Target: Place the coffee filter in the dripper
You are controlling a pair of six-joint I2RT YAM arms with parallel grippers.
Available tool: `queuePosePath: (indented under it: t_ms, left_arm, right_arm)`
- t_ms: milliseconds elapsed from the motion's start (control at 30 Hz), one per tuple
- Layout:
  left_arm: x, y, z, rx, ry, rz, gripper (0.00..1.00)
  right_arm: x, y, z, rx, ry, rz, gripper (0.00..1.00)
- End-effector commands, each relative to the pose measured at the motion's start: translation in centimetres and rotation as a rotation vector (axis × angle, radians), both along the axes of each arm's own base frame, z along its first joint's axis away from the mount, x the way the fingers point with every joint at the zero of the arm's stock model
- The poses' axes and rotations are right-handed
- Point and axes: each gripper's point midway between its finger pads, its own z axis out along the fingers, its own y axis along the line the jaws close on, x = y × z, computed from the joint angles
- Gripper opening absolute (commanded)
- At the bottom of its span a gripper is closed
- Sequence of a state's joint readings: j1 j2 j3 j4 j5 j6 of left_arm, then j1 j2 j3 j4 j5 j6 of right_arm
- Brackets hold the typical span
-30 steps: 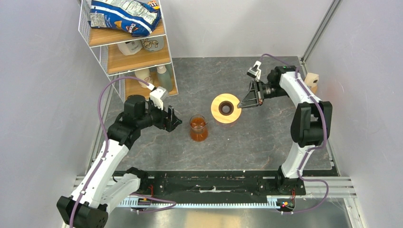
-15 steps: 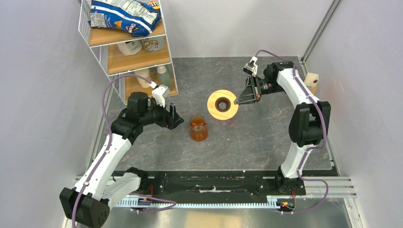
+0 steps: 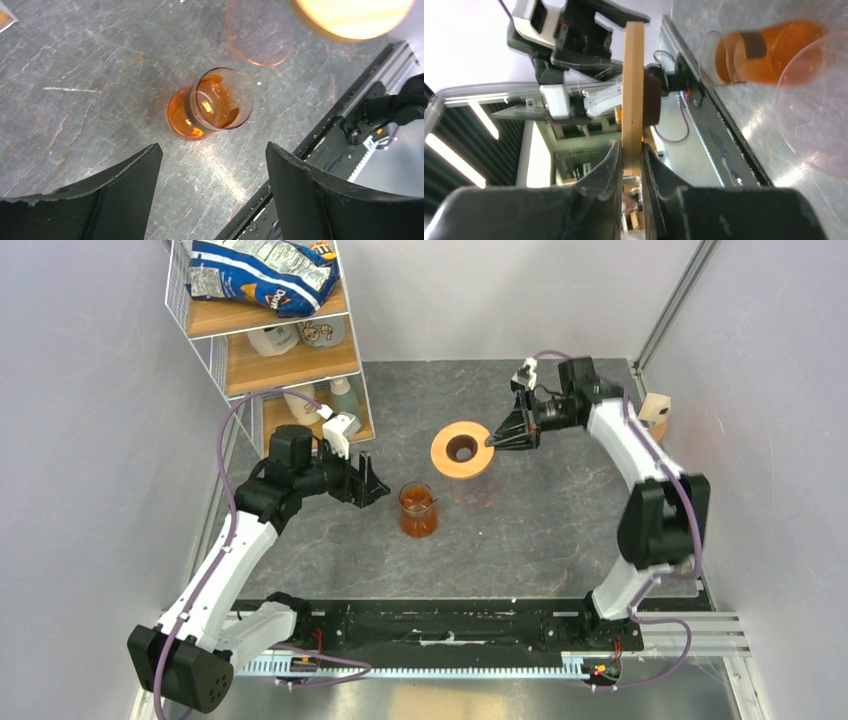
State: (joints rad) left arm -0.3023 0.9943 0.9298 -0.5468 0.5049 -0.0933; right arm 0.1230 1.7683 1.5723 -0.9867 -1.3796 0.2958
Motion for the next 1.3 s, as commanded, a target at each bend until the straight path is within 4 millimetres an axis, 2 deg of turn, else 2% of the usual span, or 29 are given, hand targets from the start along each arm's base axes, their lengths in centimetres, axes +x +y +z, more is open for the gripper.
queuePosePath:
  t_ms: [0,67,167,367,433,467,533,633,800,1100,1267]
  left_arm:
    - [-0.9,-1.4,4.1,-0.112,-0.037,-0.076,0.86]
    - [-1.7,-1.8,5.3,-0.159,-0.033,-0.103,0.87]
    - [-2.3,-1.8,7.8,-0.248,-0.025,-0.1,0.88]
    - [-3.0,-2.5,13.4,-0.621,0.049,-0.121,0.91]
    - [-2.8,-2.6,14.2,-0.659,0.046,-0.117,0.91]
    - [-2.6,-2.7,14.4,-0.666,0.049,-0.126,0.88]
    - [-1.6,-2.8,13.5,-0.677,0.107,-0.091,0.82]
    - [-0.7,-2.9,12.2,-0.666,0.117,-0.068,0.77]
    - [-0.3,-3.6,10.9,-0.669,0.146,-0.081,0.74]
    - [0.4,-4.5,8.0,-0.65,0.229,-0.068,0.64]
    - [0.0,-5.2,7.6,-0.639,0.251,-0.109,0.63]
  right_arm:
    - [2.7,2.3,9.0,0.219,-0.206,-0.138,0.0]
    - [2.8,2.8,8.8,0.248,-0.222,-0.124,0.0]
    - [2.2,3.1,7.1,0.246,-0.217,-0.096,0.0]
    - [1.1,3.1,5.0,0.284,-0.213,-0.079,0.0]
    - [0.5,3.3,5.0,0.313,-0.228,-0.068,0.0]
    - [0.2,3.4,5.0,0.326,-0.22,-0.063,0.0]
    - [-0.4,3.7,4.8,0.35,-0.224,-0.051,0.0]
    - [-0.9,4.1,3.3,0.333,-0.21,-0.049,0.0]
    - [-2.3,4.9,1.2,0.256,-0.183,-0.042,0.0]
    - [-3.9,5.8,0.2,0.203,-0.184,-0.005,0.0]
    - [-4.1,6.1,-0.5,0.186,-0.168,0.004,0.0]
